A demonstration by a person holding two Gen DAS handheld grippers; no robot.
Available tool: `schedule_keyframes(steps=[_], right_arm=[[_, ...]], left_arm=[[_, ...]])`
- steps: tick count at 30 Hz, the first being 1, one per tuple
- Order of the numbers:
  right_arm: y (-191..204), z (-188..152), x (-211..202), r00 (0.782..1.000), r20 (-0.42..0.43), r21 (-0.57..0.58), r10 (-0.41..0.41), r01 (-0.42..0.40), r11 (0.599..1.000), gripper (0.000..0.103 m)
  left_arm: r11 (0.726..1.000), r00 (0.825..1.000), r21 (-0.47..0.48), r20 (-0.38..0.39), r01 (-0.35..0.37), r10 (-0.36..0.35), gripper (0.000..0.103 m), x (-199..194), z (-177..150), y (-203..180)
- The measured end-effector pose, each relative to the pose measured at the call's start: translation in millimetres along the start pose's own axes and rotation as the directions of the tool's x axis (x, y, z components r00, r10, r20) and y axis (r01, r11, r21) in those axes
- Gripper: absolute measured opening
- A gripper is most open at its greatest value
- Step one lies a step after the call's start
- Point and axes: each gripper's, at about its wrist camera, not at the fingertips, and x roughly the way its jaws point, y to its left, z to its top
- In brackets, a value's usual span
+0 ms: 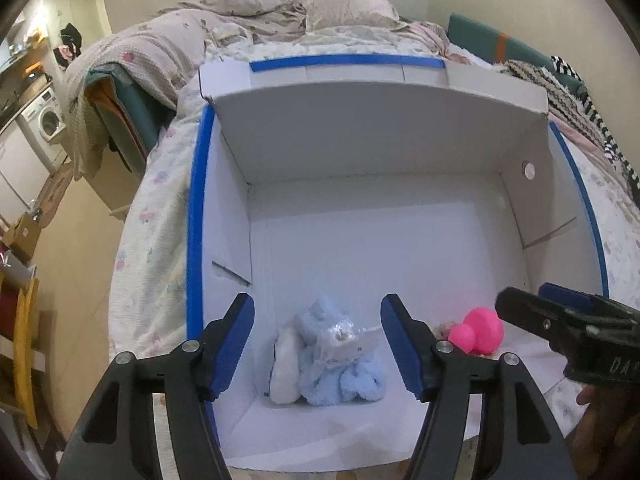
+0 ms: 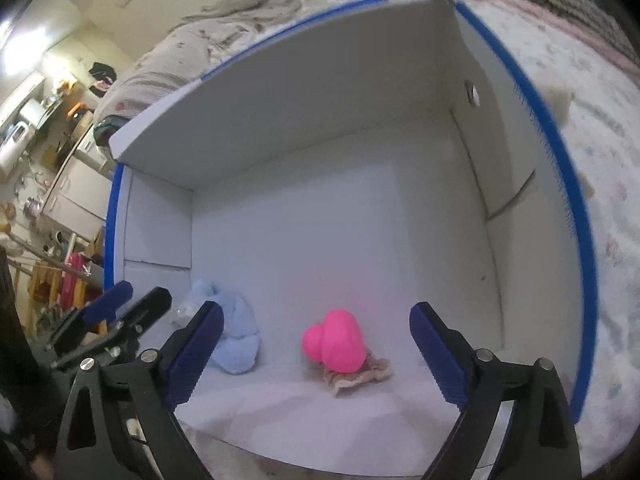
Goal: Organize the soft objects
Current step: 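Open both grippers and withdraw them from the box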
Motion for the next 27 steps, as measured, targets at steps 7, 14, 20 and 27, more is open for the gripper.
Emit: schedule_keyframes(steps=[7, 14, 20, 27], right_arm=[[-4.6, -8.1, -7.3, 0.999, 0.039, 0.023, 0.012, -0.013, 1.000, 0.100], [12.9, -16.4, -35.2, 0.993, 0.119, -0.040, 0.001, 0.004, 0.999, 0.100], [7.3, -29.5, -51.2, 0.992, 0.123, -0.028, 0.000, 0.004, 1.000, 0.100], [1.9, -57.3, -68.9, 0.992, 0.128, 0.000, 0.012, -0.013, 1.000, 0.100]], left_arm=[[0.994, 0.993, -0.033, 0.053, -0.099, 0.101, 0.063, -14.4, 6.7, 9.4], [0.998, 0.990, -0.059, 0.141, 0.008, 0.001, 0.073, -49.7, -10.2, 31.9], [0.994, 0.991, -0.102, 0.135, 0.027, -0.013, 0.074, -64.0, -19.1, 47.5], [0.987, 0.991, -0.148, 0.126, 0.055, -0.037, 0.074, -83.0, -43.0, 55.1]])
